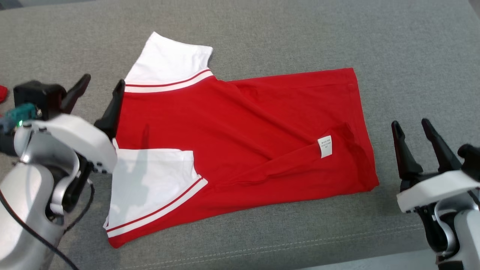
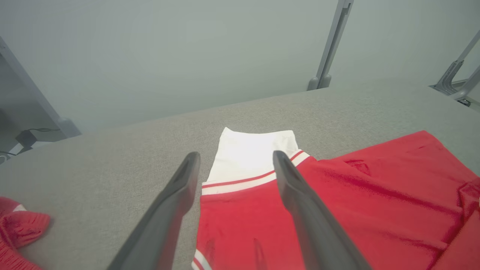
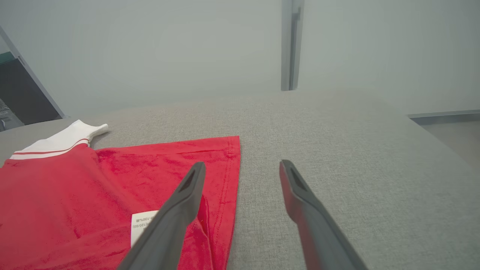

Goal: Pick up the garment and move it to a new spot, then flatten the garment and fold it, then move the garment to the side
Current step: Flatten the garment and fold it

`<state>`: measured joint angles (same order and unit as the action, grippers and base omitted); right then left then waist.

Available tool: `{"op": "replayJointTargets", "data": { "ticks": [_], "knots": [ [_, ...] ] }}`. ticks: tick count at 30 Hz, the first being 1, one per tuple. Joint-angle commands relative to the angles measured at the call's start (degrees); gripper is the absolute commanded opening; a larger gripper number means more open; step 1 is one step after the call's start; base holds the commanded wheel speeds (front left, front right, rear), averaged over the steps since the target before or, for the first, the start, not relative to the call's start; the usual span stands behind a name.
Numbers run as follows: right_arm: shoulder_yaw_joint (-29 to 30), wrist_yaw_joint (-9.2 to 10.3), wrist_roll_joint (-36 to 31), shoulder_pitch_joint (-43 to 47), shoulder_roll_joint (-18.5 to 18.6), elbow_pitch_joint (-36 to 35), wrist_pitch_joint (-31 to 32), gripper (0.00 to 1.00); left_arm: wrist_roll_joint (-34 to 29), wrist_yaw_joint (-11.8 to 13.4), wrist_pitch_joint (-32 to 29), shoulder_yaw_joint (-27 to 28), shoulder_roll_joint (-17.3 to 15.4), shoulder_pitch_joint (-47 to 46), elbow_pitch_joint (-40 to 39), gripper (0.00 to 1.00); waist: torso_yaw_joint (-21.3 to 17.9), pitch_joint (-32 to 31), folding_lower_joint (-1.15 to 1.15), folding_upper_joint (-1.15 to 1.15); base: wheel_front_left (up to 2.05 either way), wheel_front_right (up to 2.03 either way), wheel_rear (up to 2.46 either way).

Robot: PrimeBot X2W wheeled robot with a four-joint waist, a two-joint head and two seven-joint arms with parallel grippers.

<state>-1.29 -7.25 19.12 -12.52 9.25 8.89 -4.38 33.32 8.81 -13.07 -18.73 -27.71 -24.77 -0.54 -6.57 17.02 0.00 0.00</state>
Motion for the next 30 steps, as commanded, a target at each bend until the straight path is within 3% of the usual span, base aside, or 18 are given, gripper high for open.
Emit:
{"op": "replayJointTargets", "data": {
  "ticks": [1,9,13,20,30],
  "knots": [
    [-1.60,-0.24,0.85,-2.01,1.54,-0.65,0.34,1.00,0.42,-0.84,-0.57,2.12,-2.31,-4.33,-0.50,1.00,-0.91,1.62,0.00,0.00,0.00,0.00,0.00],
    [-11.14,-0.24,3.66,-17.74,8.00,7.85,3.94,1.00,4.04,-9.94,-9.93,-1.29,-0.80,-25.77,14.51,1.00,-3.37,7.95,0.00,0.00,0.00,0.00,0.00],
    [-15.77,-0.24,5.87,-24.15,8.73,12.09,4.87,1.00,4.59,-12.75,-13.14,-2.65,-0.32,-33.48,21.91,1.00,-4.52,10.68,0.00,0.00,0.00,0.00,0.00],
    [-23.82,-0.24,10.96,-33.36,10.03,17.38,6.41,1.00,4.17,-15.09,-16.17,-5.36,-0.35,-42.52,32.44,1.00,-6.21,15.04,0.00,0.00,0.00,0.00,0.00],
    [-33.37,-0.24,18.37,-42.11,11.41,21.19,8.66,1.00,5.50,-16.13,-16.10,-7.62,-1.19,-48.37,41.54,1.00,-7.68,18.29,0.00,0.00,0.00,0.00,0.00]
  ]
}}
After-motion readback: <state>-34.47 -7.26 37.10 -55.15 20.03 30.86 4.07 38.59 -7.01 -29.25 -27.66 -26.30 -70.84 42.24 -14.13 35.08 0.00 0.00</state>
